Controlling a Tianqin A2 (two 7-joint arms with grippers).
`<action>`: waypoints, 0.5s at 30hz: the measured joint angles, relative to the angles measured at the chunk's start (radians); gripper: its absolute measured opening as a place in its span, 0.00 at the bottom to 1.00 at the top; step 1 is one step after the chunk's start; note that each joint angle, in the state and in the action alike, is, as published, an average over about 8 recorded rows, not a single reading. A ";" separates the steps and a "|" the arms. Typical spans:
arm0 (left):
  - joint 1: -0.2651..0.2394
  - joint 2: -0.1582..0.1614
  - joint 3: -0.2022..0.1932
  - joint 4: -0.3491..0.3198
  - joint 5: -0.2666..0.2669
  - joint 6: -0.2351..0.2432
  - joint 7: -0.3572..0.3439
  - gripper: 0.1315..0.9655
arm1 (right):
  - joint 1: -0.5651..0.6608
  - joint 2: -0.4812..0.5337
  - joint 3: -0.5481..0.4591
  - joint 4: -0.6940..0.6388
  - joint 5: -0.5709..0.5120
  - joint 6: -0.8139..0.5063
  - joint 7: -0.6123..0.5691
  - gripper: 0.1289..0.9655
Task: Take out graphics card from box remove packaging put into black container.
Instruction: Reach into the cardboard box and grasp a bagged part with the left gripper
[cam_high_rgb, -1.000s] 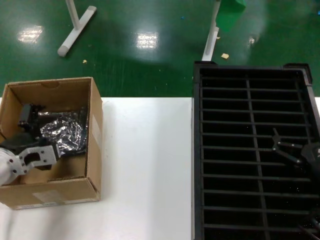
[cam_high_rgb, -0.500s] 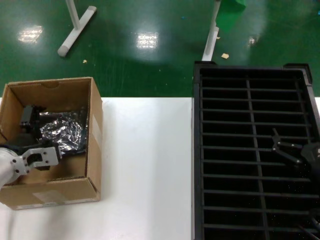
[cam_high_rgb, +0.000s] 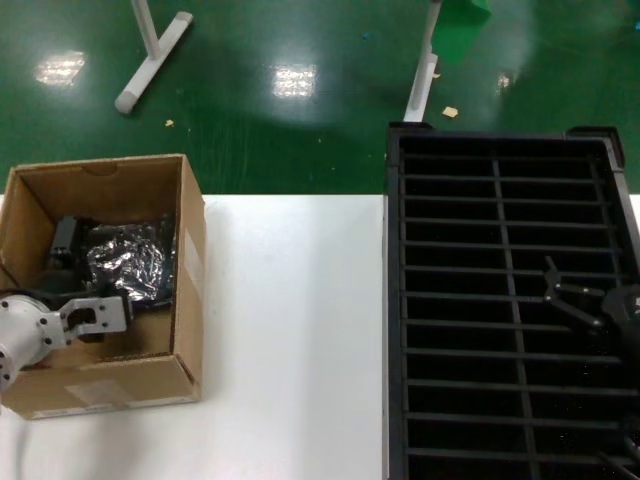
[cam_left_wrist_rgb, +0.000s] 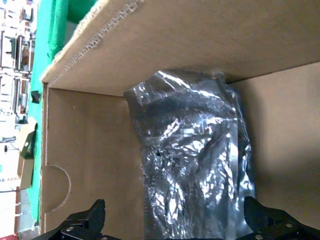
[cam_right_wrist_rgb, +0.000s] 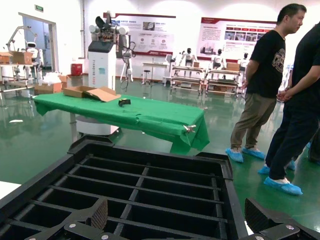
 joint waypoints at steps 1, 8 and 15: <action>-0.001 0.001 0.000 0.000 0.000 -0.001 -0.001 1.00 | 0.000 0.000 0.000 0.000 0.000 0.000 0.000 1.00; 0.002 -0.013 0.000 -0.027 0.000 -0.018 -0.005 0.99 | 0.000 0.000 0.000 0.000 0.000 0.000 0.000 1.00; 0.008 -0.027 0.000 -0.051 0.000 -0.032 0.006 0.94 | 0.000 0.000 0.000 0.000 0.000 0.000 0.000 1.00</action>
